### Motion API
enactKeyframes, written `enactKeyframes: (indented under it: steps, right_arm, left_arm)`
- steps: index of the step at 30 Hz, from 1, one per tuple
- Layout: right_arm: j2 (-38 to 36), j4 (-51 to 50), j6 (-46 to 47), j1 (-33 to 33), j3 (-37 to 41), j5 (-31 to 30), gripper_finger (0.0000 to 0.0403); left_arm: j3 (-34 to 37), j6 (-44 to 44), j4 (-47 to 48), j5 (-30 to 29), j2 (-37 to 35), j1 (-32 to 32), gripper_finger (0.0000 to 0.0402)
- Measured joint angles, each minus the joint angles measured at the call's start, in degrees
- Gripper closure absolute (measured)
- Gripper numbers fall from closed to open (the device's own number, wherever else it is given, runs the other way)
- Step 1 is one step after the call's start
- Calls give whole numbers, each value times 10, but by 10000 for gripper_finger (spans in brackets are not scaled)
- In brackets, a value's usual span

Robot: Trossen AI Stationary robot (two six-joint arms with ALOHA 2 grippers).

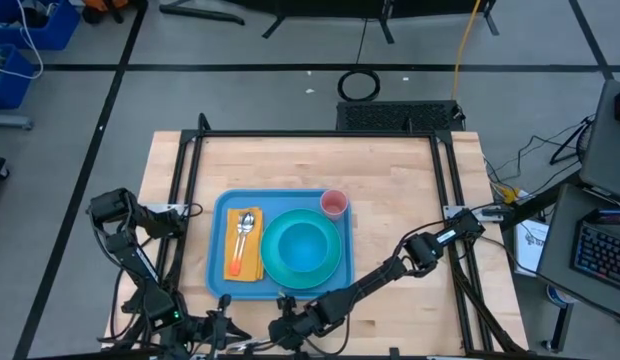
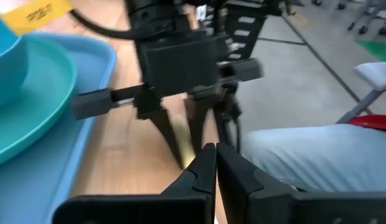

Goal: Set up tray
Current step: Put the yellow knife on the blue serving tray to the left of the orange spoon

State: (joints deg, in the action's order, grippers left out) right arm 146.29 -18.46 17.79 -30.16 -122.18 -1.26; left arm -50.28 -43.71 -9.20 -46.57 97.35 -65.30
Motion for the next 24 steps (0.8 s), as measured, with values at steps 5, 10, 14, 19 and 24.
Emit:
enactKeyframes:
  steps: [5, 10, 14, 19, 24]
  right_arm:
    - [-19, -9, -17, -3, 2, -2, 352]
    - [-34, -11, -35, -6, 1, -24, 352]
    - [-42, -28, -47, -5, 1, -49, 352]
    - [-66, -32, -75, -1, 0, -77, 352]
    - [-94, -40, -111, 1, 0, -93, 352]
  left_arm:
    - [0, 87, -79, -25, 0, -13, 389]
    - [0, 197, -162, -68, 0, -42, 395]
    - [0, 242, -197, -103, 0, -62, 383]
    - [0, 309, -253, -136, 0, -76, 381]
    - [0, 402, -360, -124, 0, -83, 380]
